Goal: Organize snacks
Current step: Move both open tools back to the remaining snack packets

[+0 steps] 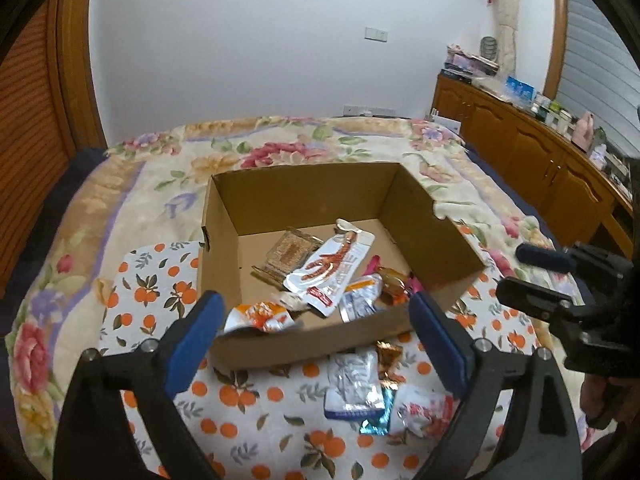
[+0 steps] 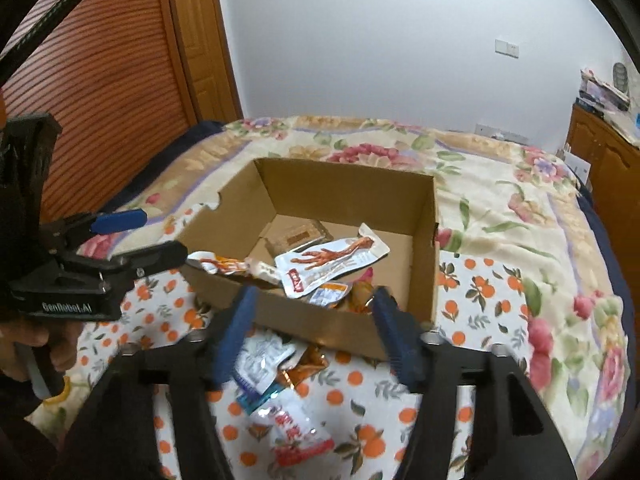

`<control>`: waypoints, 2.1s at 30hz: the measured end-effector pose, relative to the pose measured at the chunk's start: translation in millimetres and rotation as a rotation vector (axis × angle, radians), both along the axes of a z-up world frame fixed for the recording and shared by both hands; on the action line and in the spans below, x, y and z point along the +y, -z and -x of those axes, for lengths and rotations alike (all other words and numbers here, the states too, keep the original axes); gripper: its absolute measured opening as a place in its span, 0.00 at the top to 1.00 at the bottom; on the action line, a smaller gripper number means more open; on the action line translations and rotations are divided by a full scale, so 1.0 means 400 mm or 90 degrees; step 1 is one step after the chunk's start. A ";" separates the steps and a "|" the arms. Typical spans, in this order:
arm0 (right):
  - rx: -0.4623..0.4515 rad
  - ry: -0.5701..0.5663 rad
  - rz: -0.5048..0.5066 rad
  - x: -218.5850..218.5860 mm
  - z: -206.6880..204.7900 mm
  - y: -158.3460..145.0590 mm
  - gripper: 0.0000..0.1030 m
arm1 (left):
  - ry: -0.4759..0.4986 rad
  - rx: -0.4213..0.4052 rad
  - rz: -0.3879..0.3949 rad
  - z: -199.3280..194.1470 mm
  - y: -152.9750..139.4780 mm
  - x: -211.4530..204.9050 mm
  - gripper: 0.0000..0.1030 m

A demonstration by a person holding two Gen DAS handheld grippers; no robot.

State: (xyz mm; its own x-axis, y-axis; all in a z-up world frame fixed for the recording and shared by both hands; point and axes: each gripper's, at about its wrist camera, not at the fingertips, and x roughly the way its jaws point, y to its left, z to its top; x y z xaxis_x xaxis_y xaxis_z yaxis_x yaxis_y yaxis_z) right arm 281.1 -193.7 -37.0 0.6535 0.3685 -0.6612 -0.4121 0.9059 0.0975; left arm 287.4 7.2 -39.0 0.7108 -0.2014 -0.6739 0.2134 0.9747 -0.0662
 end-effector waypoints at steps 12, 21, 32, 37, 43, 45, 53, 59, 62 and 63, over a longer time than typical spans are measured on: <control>-0.011 0.042 0.008 -0.059 0.122 -0.006 0.00 | -0.023 -0.071 -0.006 0.175 -0.051 -0.016 0.08; 0.018 0.036 -0.015 -0.073 0.171 0.071 0.00 | 0.000 -0.037 0.008 0.226 0.015 -0.012 0.08; 0.058 -0.006 0.014 -0.024 0.157 0.243 0.00 | 0.007 0.011 0.026 0.178 0.117 -0.022 0.08; 0.080 -0.026 0.021 0.001 0.140 0.292 0.00 | 0.027 0.053 0.005 0.153 0.164 -0.044 0.08; 0.106 -0.034 0.019 0.009 0.131 0.326 0.00 | 0.029 0.093 0.017 0.132 0.204 -0.050 0.08; 0.111 -0.034 0.018 0.009 0.129 0.334 0.00 | 0.025 0.113 0.033 0.120 0.217 -0.043 0.08; 0.146 -0.041 0.029 0.013 0.106 0.386 0.00 | 0.008 0.126 0.038 0.097 0.248 -0.027 0.08; 0.165 -0.051 0.045 0.025 0.093 0.425 0.01 | 0.026 0.128 0.031 0.091 0.253 -0.035 0.06; 0.172 -0.057 0.056 0.033 0.089 0.443 0.02 | 0.030 0.137 0.024 0.087 0.258 -0.038 0.06; 0.174 -0.060 0.060 0.036 0.087 0.449 0.02 | 0.028 0.138 0.020 0.087 0.261 -0.037 0.06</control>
State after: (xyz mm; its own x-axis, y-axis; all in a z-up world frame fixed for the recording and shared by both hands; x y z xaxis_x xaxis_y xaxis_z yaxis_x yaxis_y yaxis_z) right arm 246.5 -179.2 -216.5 0.4125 0.3467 -0.8424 -0.4642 0.8757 0.1330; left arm 252.7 -7.5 -143.2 0.5406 -0.2519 -0.8027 0.2332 0.9616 -0.1448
